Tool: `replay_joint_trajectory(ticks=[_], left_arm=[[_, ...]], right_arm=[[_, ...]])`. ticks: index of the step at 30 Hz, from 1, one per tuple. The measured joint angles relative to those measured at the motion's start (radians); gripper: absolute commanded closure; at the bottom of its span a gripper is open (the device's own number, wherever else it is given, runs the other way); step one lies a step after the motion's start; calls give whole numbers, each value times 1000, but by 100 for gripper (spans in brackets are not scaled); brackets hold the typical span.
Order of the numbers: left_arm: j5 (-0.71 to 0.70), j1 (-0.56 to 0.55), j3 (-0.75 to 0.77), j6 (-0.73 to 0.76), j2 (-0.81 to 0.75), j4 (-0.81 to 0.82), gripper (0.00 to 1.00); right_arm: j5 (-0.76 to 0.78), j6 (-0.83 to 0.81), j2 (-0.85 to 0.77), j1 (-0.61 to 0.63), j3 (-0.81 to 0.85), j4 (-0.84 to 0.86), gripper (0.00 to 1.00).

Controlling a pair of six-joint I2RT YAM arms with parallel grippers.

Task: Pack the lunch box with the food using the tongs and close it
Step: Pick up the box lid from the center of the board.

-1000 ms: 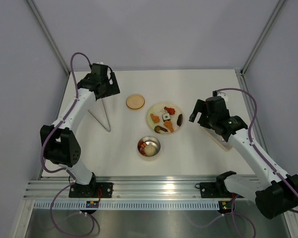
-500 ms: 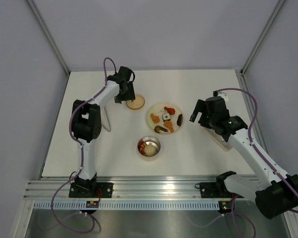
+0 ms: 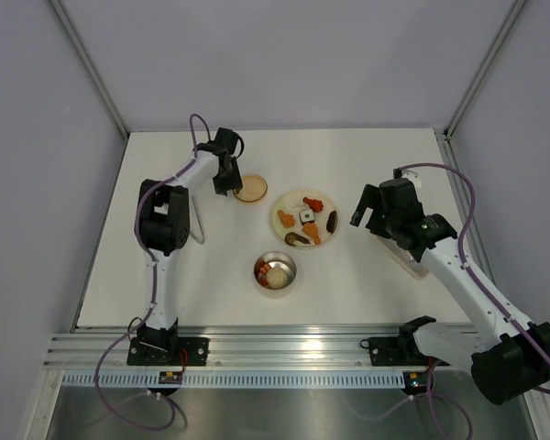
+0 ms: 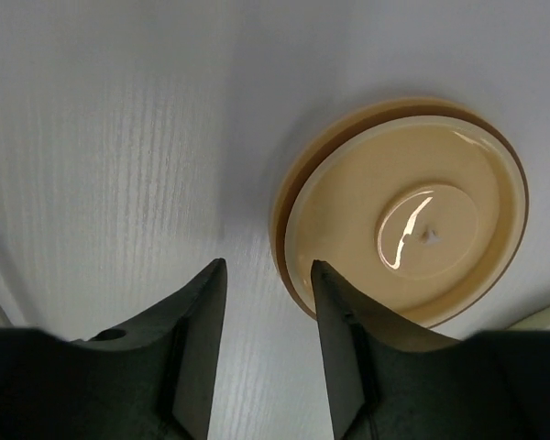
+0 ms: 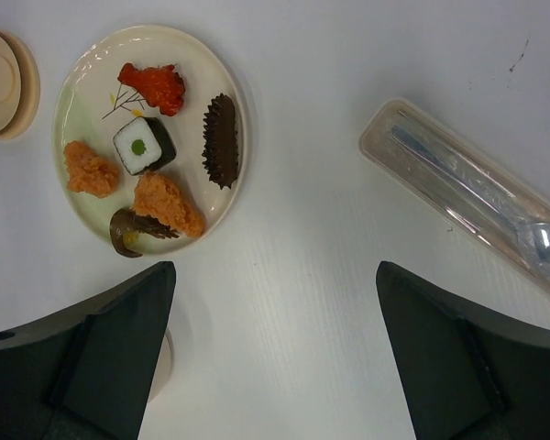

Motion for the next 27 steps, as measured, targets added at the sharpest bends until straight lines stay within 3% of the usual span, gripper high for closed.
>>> replay_joint_trajectory(ticks=[4,5,6,9,14,27], left_arm=[[25,7,1,-9,25,18,78],[29,9,0,-9,25,25,94],[36,10,-2,-16,25,32,100],[42,11,-34,-9,2,55,100],[41,8,-219,-10,-132,76,100],[25,-90,-555,13,-701,67,100]], right_arm=[[3,0,0,0,0,-8,1],[3,0,0,0,0,-10,0],[3,0,-1,0,0,-12,1],[4,1,-9,0,0,-16,1],[3,2,-26,0,0,-17,1],[-103,9,-28,0,0,2,1]])
